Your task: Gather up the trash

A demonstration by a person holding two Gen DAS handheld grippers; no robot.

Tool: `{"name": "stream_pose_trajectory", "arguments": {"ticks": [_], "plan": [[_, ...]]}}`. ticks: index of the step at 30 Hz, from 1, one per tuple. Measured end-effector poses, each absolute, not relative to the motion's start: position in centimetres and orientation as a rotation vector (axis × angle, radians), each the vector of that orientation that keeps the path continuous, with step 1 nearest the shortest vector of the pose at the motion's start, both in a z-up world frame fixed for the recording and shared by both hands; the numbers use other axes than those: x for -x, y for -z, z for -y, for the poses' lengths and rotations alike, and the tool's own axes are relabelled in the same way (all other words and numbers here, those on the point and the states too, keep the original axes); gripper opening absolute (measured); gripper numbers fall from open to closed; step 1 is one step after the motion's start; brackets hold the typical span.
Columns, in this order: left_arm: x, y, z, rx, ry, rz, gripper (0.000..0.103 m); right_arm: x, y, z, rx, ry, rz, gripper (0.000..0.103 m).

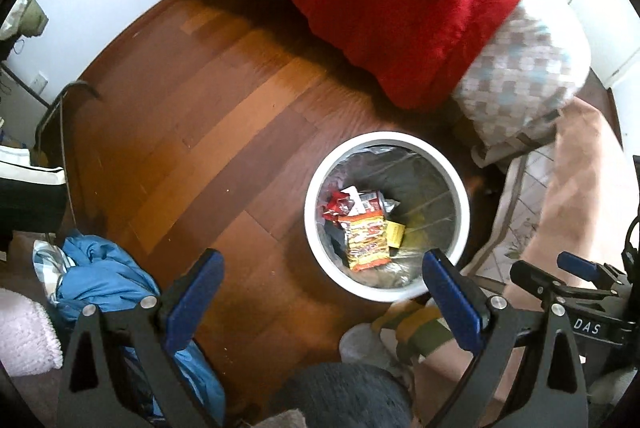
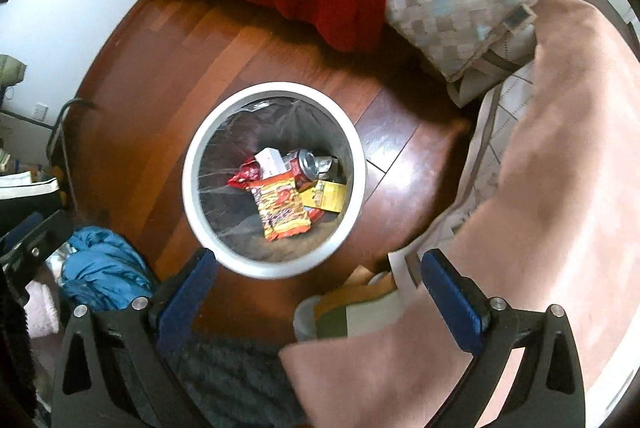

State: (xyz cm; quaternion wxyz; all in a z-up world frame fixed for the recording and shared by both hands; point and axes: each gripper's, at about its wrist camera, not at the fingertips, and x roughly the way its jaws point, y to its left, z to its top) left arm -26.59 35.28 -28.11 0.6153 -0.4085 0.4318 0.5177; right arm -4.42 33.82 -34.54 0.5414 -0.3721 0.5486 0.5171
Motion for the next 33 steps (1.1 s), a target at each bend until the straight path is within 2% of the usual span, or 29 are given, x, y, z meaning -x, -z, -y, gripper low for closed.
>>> {"name": "stream_pose_trajectory", "arguments": {"ticks": [17,26,33], "plan": [[25.5,14.3,-26.9,0.844,-1.087,-0.823,0.101,4.5,17.2,-25.4,0.664,-1.475,-1.262,0.103],[26.1,9.5,-24.4,0.848,-1.030,-0.758,0.101,4.8,10.8,-22.9,0.639,-1.580,-1.232,0.103],[26.6,7.8,-23.1,0.861,-1.010,-0.724,0.101,5.2,8.6,-21.9,0.645,-1.618,-1.213,0.103]]}}
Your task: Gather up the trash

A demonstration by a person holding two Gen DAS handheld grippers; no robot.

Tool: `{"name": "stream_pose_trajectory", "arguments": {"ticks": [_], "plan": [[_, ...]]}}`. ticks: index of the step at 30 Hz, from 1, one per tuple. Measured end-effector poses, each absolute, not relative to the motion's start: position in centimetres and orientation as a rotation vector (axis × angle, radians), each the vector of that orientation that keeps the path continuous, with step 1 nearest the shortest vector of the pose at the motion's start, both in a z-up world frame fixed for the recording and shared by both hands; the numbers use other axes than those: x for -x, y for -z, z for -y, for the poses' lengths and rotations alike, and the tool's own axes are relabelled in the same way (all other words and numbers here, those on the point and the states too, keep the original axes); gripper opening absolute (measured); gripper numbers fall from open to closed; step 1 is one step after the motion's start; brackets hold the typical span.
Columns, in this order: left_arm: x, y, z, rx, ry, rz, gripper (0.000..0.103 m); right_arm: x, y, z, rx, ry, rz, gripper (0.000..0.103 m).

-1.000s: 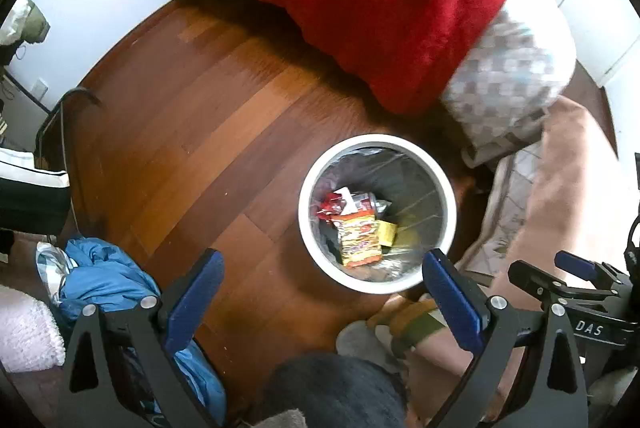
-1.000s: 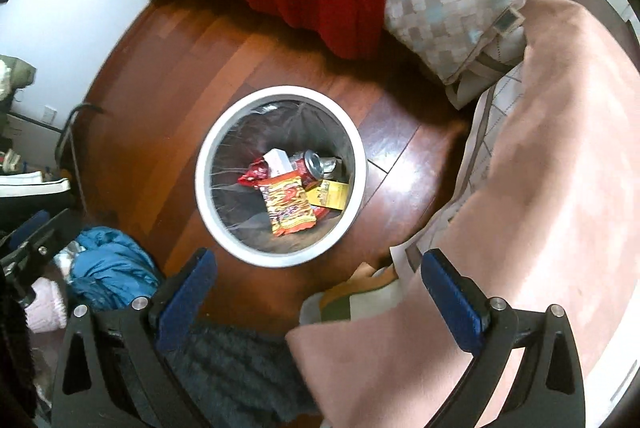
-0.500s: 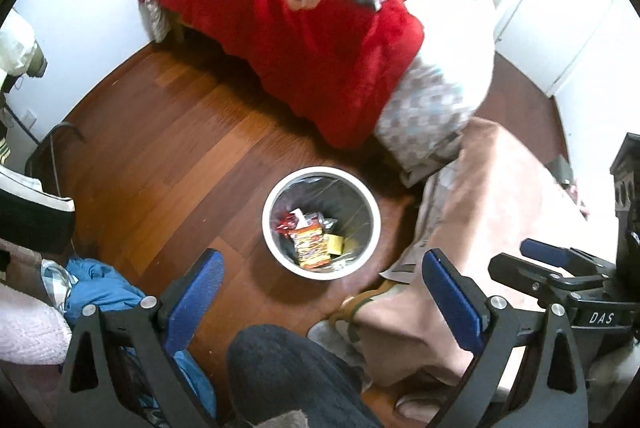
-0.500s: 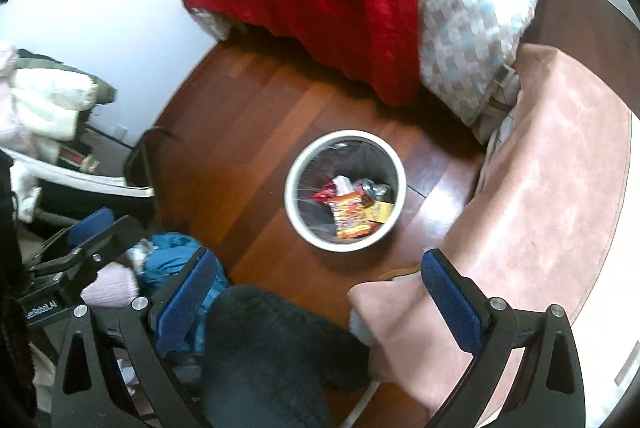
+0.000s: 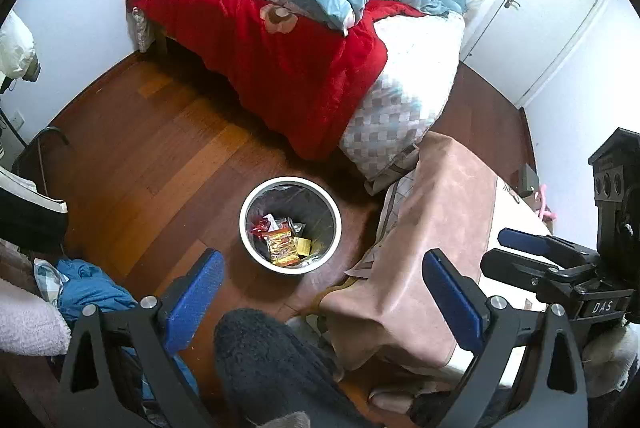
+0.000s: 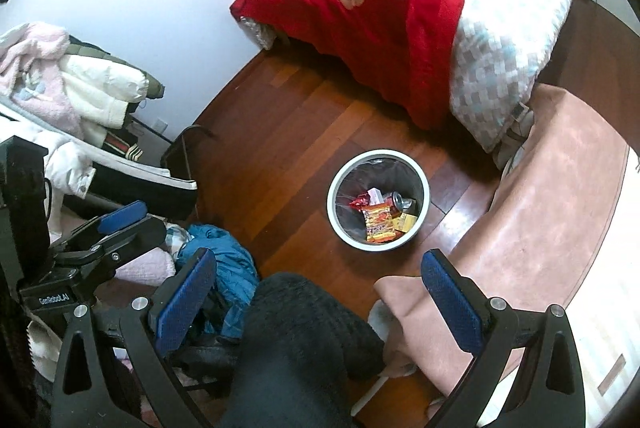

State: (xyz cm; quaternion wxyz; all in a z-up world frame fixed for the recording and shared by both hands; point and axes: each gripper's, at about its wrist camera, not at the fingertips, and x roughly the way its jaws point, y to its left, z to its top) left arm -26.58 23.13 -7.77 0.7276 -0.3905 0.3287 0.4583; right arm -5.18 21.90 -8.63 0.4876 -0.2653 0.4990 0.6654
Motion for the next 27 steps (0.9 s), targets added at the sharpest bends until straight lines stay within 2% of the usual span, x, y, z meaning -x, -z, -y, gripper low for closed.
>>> {"name": "stream_pose_trajectory", "arguments": {"ticks": [27], "plan": [[26.32,7.19,-22.13,0.881,-1.004,-0.718,0.103,5.99,7.84,-21.90,0.689,-1.647,-1.216,0.103]]}}
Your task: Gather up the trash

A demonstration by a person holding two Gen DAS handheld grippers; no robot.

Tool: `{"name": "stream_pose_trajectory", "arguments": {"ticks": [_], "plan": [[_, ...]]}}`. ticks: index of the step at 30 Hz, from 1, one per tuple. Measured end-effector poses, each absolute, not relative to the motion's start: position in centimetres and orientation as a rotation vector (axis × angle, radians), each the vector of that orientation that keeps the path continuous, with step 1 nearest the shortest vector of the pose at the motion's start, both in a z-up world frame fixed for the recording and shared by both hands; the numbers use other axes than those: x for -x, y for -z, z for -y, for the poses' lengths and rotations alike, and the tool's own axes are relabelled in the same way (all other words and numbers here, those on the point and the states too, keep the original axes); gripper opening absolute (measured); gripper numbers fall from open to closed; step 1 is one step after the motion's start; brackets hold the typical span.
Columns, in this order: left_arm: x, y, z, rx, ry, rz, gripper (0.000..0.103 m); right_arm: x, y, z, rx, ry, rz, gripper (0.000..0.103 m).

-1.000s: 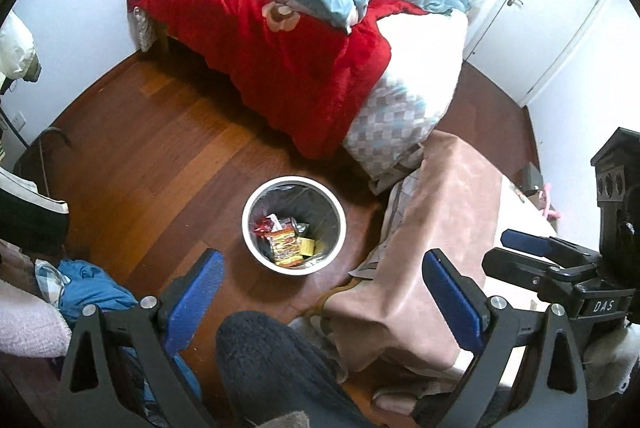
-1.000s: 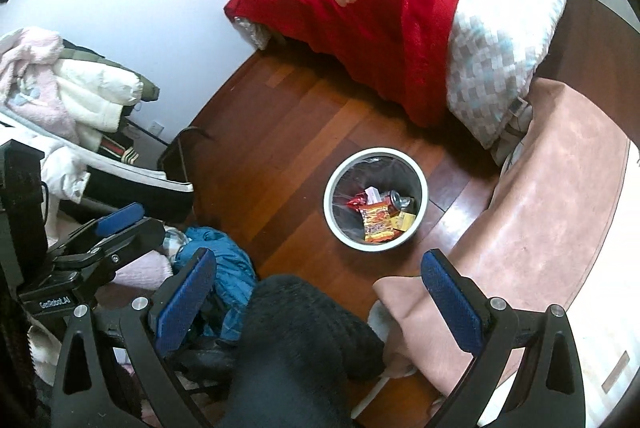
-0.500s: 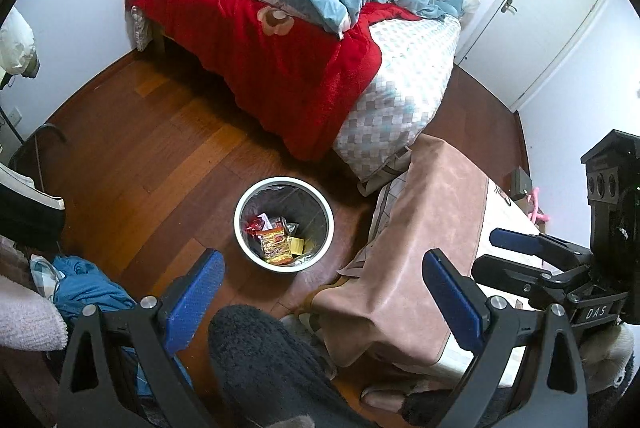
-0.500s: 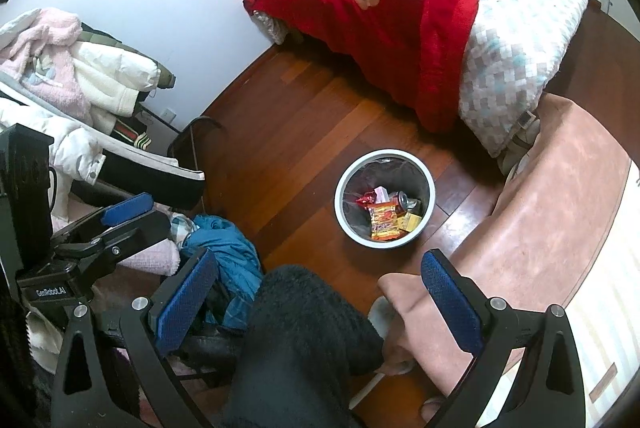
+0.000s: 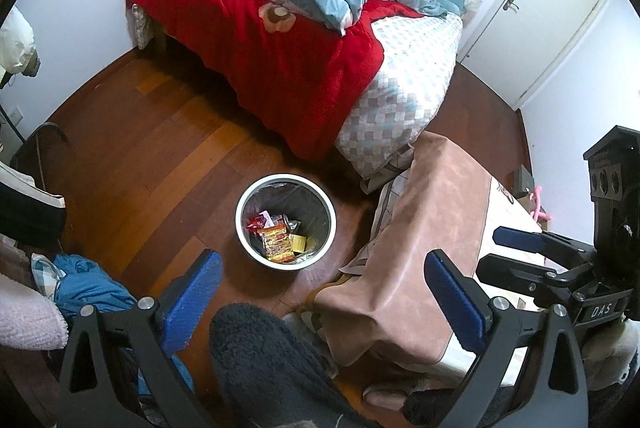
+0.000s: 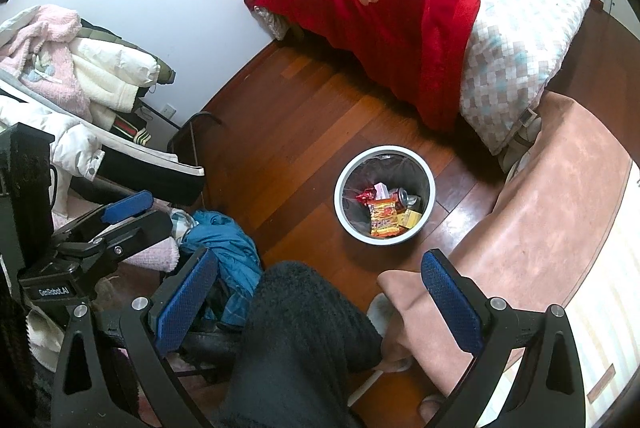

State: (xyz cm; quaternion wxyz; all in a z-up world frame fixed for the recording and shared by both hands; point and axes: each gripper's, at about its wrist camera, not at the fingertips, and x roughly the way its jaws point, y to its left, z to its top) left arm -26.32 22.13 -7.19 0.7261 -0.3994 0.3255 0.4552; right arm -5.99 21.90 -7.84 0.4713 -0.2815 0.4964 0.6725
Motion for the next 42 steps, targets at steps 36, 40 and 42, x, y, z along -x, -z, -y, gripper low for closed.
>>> {"name": "stream_pose_trajectory", "arguments": {"ticks": [36,40,42], "plan": [[26.4,7.6,-21.7,0.899,-0.986,-0.722,0.103,7.1,7.9,-22.0,0.726,-1.676,-1.239,0.103],[26.6,7.6,-21.5,0.902,-0.989,-0.720,0.103,7.1,7.9,-22.1,0.725,-1.676,-1.239,0.103],[26.6,7.6,-21.6,0.901,-0.987,-0.719,0.103,7.2,7.9,-22.2,0.724,-1.677,-1.239,0.103]]}}
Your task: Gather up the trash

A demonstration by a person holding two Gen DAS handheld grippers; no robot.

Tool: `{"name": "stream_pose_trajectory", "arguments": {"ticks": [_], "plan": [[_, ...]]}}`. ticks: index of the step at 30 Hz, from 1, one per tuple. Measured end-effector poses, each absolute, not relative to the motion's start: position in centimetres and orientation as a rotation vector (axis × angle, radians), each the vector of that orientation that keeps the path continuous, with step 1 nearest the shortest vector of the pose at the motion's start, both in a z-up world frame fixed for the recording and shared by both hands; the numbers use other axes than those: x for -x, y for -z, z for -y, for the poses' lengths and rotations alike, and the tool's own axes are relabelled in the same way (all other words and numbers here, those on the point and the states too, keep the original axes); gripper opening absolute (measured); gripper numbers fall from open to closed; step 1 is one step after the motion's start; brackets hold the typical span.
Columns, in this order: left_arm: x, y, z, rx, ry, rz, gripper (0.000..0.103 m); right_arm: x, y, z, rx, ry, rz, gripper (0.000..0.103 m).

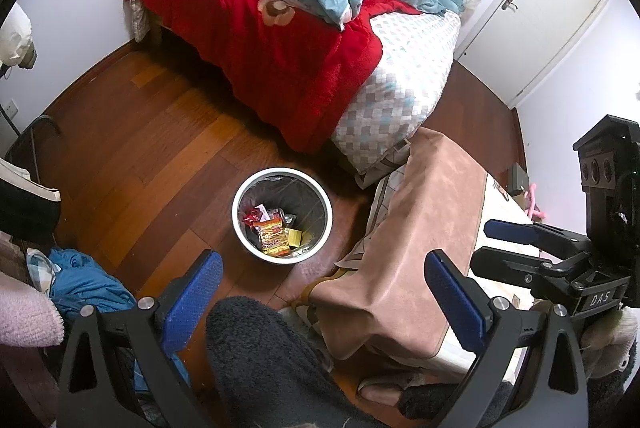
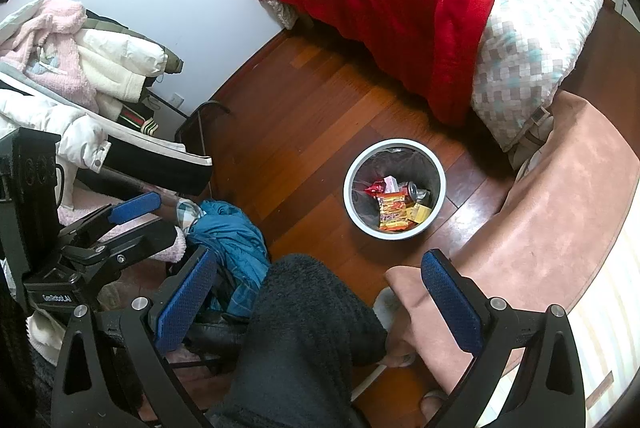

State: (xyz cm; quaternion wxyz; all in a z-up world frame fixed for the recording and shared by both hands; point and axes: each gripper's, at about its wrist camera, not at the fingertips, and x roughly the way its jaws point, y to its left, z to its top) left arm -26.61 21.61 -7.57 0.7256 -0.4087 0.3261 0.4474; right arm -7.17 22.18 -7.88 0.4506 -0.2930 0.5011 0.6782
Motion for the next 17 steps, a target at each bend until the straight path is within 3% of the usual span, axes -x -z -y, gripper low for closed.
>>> {"name": "stream_pose_trajectory", "arguments": {"ticks": [17], "plan": [[26.79,7.49,-21.40,0.910,-0.992,-0.708,0.103,7.50,7.88,-22.05,0.724,-1.682,-1.248,0.103]]}}
